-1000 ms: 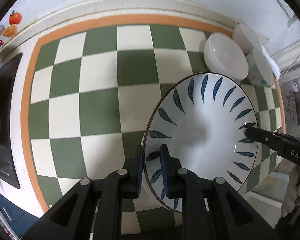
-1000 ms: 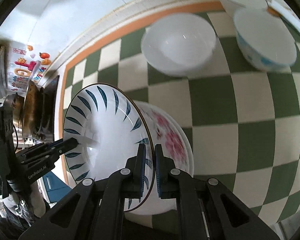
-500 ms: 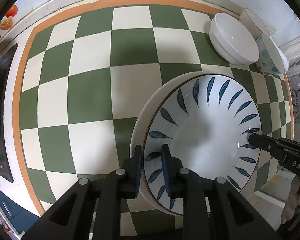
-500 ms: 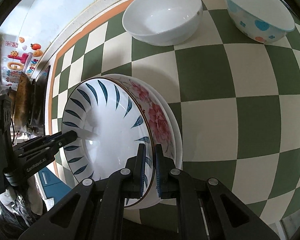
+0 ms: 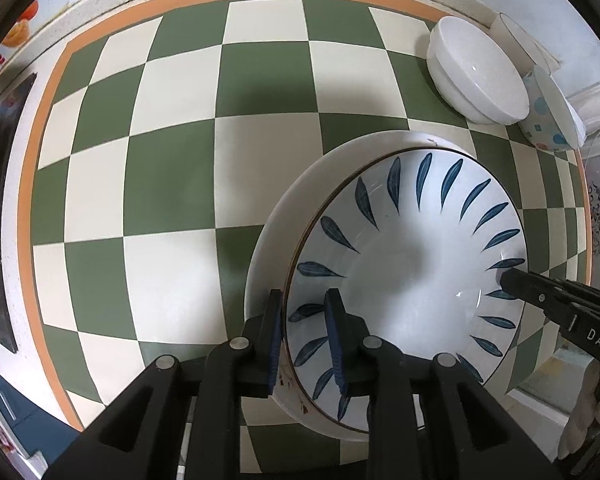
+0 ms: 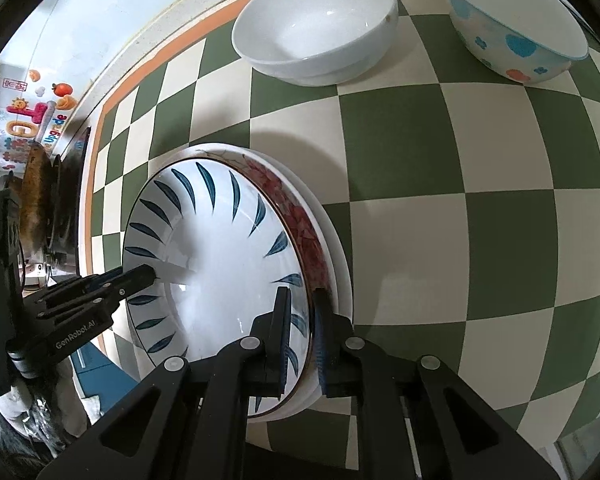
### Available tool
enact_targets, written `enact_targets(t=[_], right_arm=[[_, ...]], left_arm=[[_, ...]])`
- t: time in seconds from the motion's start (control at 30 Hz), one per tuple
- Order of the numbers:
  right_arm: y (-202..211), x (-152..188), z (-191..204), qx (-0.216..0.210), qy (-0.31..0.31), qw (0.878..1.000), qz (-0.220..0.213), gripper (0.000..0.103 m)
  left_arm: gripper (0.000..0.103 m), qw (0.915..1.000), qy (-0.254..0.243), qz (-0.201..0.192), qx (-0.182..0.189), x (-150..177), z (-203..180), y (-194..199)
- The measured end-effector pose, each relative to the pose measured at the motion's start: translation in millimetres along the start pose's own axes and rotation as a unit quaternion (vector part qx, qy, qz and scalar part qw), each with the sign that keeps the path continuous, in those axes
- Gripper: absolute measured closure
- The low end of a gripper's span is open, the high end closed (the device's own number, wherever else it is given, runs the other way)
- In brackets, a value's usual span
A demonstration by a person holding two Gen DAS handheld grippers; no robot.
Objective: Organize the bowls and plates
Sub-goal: 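Lower the blue-striped plate onto the pink-flower plate and open both grippers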
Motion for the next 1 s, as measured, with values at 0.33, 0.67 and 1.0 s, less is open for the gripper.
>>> enact_targets(t=[0.33, 0.67, 1.0], right_arm=[[11, -2, -2, 0.007, -0.01, 1.0, -0.006, 0.087], [41, 5, 15, 0.041, 0.028, 0.998, -0.032, 0.087], [108, 58, 75, 0.098, 0.065, 0.989, -0.088, 0.05]], left_arm=[[0.084, 0.9984, 0.048, 0.023, 0.019, -7, 19, 2], [0.084, 0.9981, 0.047, -0.038, -0.009, 13, 25, 40], [0.08, 0.9936, 0.011, -0.112, -0.005, 72, 20, 117]])
Point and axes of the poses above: each gripper's, at about its wrist camera, not at the fingertips, and y roughly against the way its jaws point, z to its left, x to its underside, the point moved 4 cm from there along -y, roughly the way its jaws point, and after that the axes turned 12 degrees about y, right-handed, at the moved point
